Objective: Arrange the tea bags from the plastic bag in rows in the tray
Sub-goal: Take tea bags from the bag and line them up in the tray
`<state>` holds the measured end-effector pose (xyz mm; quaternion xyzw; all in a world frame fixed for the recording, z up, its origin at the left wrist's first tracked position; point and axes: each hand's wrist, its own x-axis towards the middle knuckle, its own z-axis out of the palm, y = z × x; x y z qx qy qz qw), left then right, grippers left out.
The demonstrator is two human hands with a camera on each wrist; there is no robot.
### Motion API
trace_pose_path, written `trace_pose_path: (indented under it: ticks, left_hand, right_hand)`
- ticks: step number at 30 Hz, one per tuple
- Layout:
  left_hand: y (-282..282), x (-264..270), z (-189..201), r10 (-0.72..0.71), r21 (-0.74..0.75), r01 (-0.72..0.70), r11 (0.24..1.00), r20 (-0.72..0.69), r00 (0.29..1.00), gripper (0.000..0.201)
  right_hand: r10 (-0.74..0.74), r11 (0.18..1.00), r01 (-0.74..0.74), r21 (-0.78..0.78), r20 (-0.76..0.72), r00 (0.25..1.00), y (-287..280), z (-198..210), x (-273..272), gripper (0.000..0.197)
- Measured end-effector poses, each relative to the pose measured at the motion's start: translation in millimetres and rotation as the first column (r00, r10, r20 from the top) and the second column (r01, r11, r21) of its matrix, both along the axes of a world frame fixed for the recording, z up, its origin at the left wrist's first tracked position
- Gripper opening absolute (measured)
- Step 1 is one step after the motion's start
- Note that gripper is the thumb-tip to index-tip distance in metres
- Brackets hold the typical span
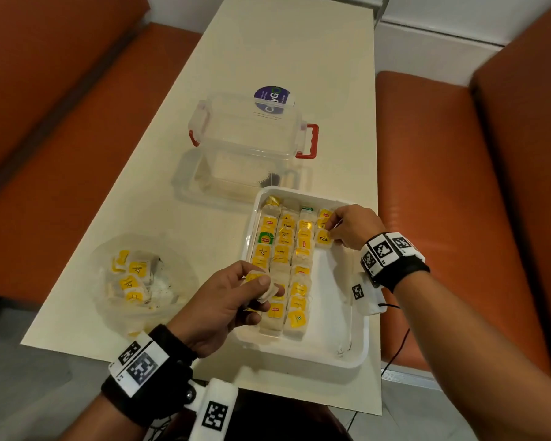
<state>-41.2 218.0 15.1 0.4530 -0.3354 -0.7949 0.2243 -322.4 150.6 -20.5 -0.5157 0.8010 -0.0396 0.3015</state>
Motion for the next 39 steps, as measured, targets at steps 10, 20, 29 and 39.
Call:
trace_pose_path:
  ticks: [10,20,29,39]
  left_hand:
    - [-3,5,3,0.010,-0.049,-0.006,0.999,0.081,0.997,0.029]
    - [-6,8,1,0.014,-0.052,-0.009,0.999,0.096,0.995,0.031]
    - [-10,5,1,0.011,0.012,-0.012,1.000,0.059,0.998,0.029]
    - [-12,7,-4,-0.034,-0.025,0.036,0.999,0.071,0.997,0.022]
  right_hand:
    - [-0.061,0.997,0.059,-0.044,-0.035,0.998,-5,-2,4,0.018]
    - [-0.084,0.993,0.080,-0.092,-0.043,0.996,1,-5,6,0.020]
    - [0.123,0.992,-0.121,0.030,-0.073,0.990,10,-9,22,0.013]
    - [0.128,0.992,-0.126,0.028,-0.108,0.986,10,-12,18,0.019]
